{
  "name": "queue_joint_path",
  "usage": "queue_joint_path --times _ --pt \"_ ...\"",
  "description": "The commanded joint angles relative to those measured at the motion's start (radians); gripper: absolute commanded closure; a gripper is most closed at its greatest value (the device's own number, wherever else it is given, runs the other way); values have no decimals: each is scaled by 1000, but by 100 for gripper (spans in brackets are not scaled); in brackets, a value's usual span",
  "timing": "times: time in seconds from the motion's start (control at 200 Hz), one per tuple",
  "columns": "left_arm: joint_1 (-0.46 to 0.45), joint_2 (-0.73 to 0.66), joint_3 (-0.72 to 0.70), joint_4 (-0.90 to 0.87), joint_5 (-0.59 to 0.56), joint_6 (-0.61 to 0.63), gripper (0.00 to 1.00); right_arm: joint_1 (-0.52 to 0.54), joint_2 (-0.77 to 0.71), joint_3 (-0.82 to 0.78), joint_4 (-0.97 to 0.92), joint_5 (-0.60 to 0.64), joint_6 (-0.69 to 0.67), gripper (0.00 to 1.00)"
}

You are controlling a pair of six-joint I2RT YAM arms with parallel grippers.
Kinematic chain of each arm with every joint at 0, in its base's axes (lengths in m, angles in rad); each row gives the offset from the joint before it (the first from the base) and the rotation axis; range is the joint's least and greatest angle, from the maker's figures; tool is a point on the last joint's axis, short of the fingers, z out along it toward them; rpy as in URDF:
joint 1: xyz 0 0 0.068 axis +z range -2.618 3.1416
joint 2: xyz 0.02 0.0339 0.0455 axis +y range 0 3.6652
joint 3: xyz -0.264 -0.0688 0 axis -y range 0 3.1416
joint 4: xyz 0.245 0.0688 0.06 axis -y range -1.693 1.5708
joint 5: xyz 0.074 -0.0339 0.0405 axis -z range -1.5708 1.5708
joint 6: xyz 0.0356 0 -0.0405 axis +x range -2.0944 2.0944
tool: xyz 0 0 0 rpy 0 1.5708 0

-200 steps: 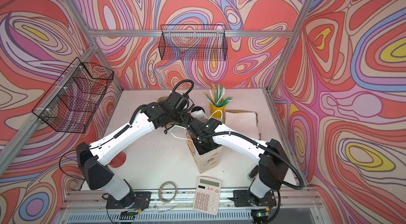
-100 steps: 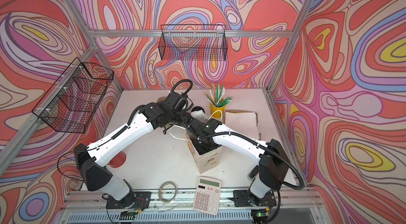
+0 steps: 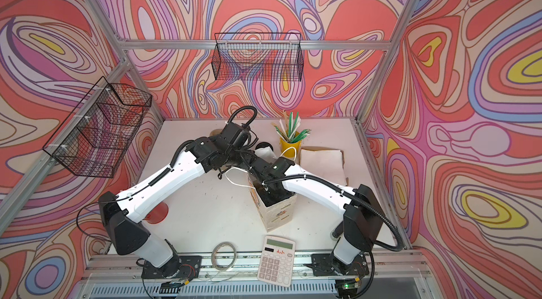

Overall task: Pack a coffee takeout order
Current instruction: Stand up the takeout bag at the center of the table.

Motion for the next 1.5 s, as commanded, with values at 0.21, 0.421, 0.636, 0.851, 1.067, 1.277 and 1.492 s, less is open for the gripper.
queue_joint_path --times 0.21,0.421,0.636,0.851,1.067,1.277,1.492 --pt "-32 -59 0 26 39 -2 43 -9 74 26 -60 4 -5 14" --pt "-30 -55 -3 27 43 -1 43 -8 71 69 -80 20 2 2" --pt "-30 -58 -19 32 44 -4 43 -9 64 96 -89 26 7 2" --pt "-26 -61 -26 21 29 -10 48 -8 50 113 -78 39 15 2" --pt "-24 -58 -31 24 48 -13 49 -8 36 124 -72 42 21 2" --pt "-24 -54 -29 26 52 -10 49 -8 29 147 -84 59 23 2" --pt "-24 -51 -31 27 59 -10 50 -9 25 178 -89 69 27 3"
